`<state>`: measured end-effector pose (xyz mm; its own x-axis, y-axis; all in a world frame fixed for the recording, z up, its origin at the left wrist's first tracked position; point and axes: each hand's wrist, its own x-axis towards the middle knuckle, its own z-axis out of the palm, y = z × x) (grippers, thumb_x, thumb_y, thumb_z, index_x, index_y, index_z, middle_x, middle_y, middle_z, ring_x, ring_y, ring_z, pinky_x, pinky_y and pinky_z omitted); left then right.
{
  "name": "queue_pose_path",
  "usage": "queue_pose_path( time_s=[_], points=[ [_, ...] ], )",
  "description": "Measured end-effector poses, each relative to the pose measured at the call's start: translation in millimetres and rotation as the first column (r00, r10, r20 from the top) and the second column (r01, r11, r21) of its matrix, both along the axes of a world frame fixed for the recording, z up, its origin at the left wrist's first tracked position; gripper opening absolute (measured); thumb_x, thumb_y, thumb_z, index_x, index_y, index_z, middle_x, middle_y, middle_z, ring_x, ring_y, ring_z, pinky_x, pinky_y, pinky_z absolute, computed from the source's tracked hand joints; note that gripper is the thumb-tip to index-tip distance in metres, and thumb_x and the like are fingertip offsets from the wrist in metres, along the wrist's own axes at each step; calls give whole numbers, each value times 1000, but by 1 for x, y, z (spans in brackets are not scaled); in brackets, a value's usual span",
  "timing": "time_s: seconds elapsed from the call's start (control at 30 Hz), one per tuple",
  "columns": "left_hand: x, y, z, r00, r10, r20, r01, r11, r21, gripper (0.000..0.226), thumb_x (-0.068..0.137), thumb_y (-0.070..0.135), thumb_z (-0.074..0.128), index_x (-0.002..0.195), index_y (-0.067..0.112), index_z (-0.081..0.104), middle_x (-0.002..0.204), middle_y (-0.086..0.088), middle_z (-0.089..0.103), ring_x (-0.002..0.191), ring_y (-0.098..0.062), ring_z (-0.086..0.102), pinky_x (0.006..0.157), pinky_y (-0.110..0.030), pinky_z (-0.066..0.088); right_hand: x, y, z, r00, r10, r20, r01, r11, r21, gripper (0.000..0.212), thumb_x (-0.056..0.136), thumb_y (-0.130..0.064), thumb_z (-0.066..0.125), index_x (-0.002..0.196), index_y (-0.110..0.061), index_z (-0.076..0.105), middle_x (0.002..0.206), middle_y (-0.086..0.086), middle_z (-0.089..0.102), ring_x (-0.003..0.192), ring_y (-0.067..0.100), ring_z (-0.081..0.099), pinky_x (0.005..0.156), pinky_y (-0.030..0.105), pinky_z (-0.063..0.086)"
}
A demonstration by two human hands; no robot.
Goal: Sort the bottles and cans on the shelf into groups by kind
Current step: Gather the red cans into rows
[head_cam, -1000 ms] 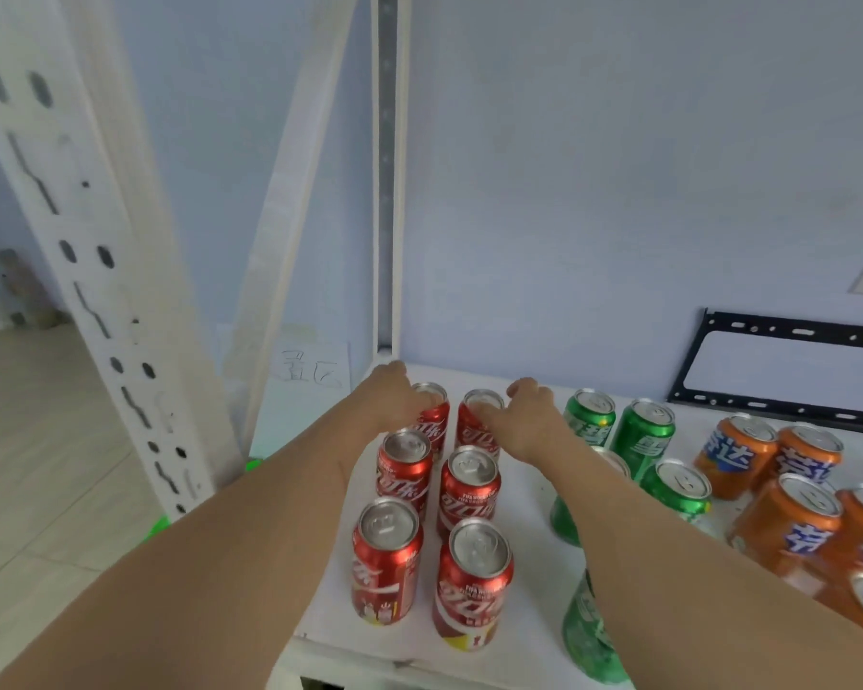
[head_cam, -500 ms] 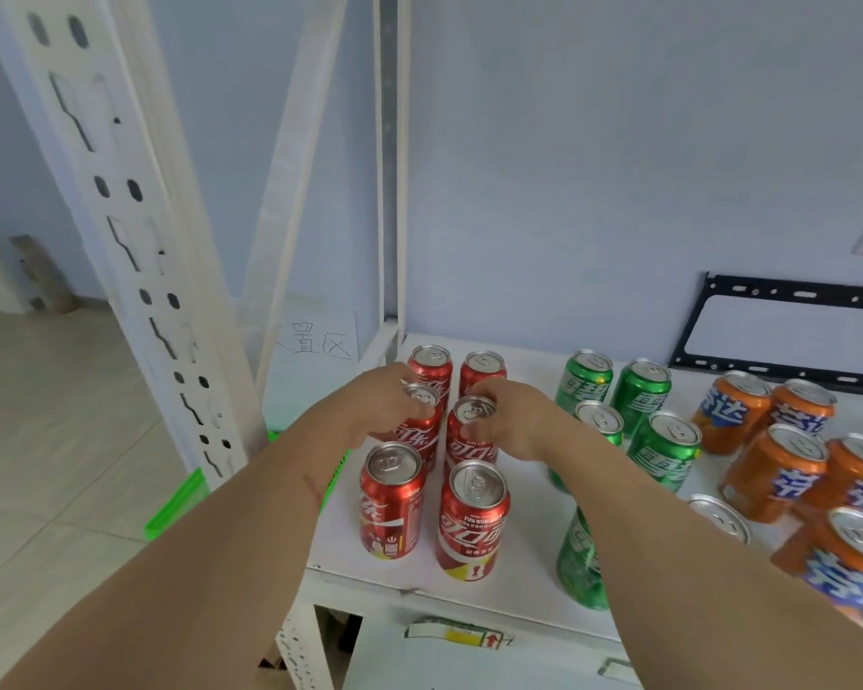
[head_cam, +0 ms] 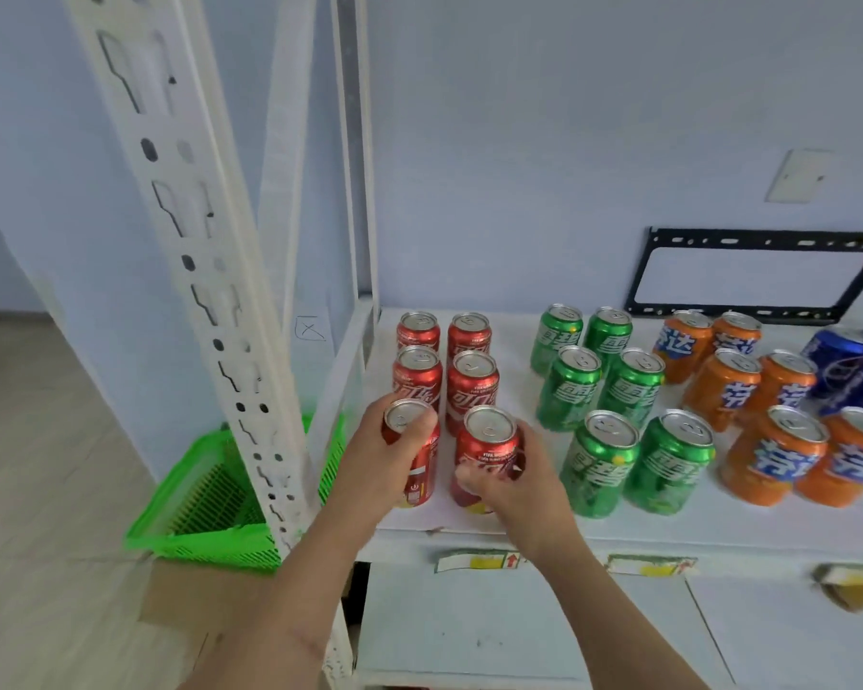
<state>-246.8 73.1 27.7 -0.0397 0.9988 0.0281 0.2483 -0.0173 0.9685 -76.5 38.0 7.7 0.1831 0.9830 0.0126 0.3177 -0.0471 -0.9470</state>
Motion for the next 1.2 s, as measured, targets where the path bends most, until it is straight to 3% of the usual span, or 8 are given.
queue_pose_path(
  time_s=[0.07, 0.17, 0.37, 0.6, 0.73, 0.9, 1.07, 1.2],
  points=[
    [-11, 1, -3, 997, -66, -28, 65, 998, -22, 45, 85, 52, 65, 125, 35, 53, 110, 21, 62, 94, 10, 57, 73, -15, 43, -5, -6, -15, 999, -28, 31, 28, 1000, -4, 63, 68, -34, 88, 116, -46, 48, 110, -19, 65, 95, -8, 62, 70, 4, 44],
    [-23, 5, 1, 988, -129, -88, 125, 991, -52, 45, 84, 53, 66, 124, 36, 52, 106, 22, 61, 93, 8, 56, 73, -19, 43, -7, -5, -27, 995, -66, 78, 66, 998, -2, 70, 71, -36, 86, 131, -32, 49, 112, -16, 64, 98, -2, 61, 75, 10, 43],
    [-27, 4, 7, 991, -55, -122, 49, 998, -46, 50, 76, 48, 77, 115, 31, 50, 95, 21, 59, 86, 5, 55, 71, -22, 45, -9, -4, -28, 993, -18, 116, 17, 1000, 9, 73, 78, -40, 80, 140, -26, 43, 119, -14, 62, 105, 5, 60, 77, 10, 42],
    [-24, 11, 17, 974, -78, -215, 63, 995, -77, 61, 67, 53, 82, 108, 25, 48, 97, 10, 62, 85, -9, 62, 67, -29, 50, -9, -7, -23, 997, 9, 71, -8, 1000, -13, 66, 82, -30, 78, 136, -28, 41, 111, -15, 58, 99, 3, 57, 66, -3, 39],
    [-23, 11, 15, 984, -78, -160, 64, 994, -92, 62, 67, 51, 83, 111, 24, 48, 105, 6, 63, 90, -12, 63, 79, -34, 54, -9, -5, -27, 999, 18, 39, -17, 1000, -17, 69, 82, -27, 78, 140, -26, 40, 116, -12, 60, 105, 7, 59, 79, 10, 41],
    [-21, 9, 23, 987, -134, -91, 124, 986, -110, 77, 79, 43, 78, 142, 26, 38, 116, 10, 45, 105, -12, 48, 84, -32, 42, -9, -5, -29, 1000, 16, 19, -16, 1000, -7, 70, 81, -29, 78, 140, -28, 41, 118, -12, 61, 109, 10, 59, 90, 22, 42],
    [-29, 12, 22, 973, -225, -57, 214, 964, -157, 44, 80, 32, 77, 118, 33, 54, 115, 7, 64, 93, -6, 60, 79, -30, 47, -9, -3, -33, 1000, 6, 31, -6, 1000, -2, 66, 76, -33, 82, 132, -35, 46, 120, -13, 63, 108, 6, 60, 93, 24, 46],
    [-30, 12, 19, 975, -209, -82, 196, 970, -142, 47, 76, 35, 81, 115, 30, 55, 108, 9, 64, 96, -12, 62, 81, -31, 49, -9, -5, -31, 999, 21, 48, -20, 999, -28, 71, 78, -34, 80, 139, -32, 43, 123, -13, 61, 110, 8, 58, 92, 22, 44]
  ],
)
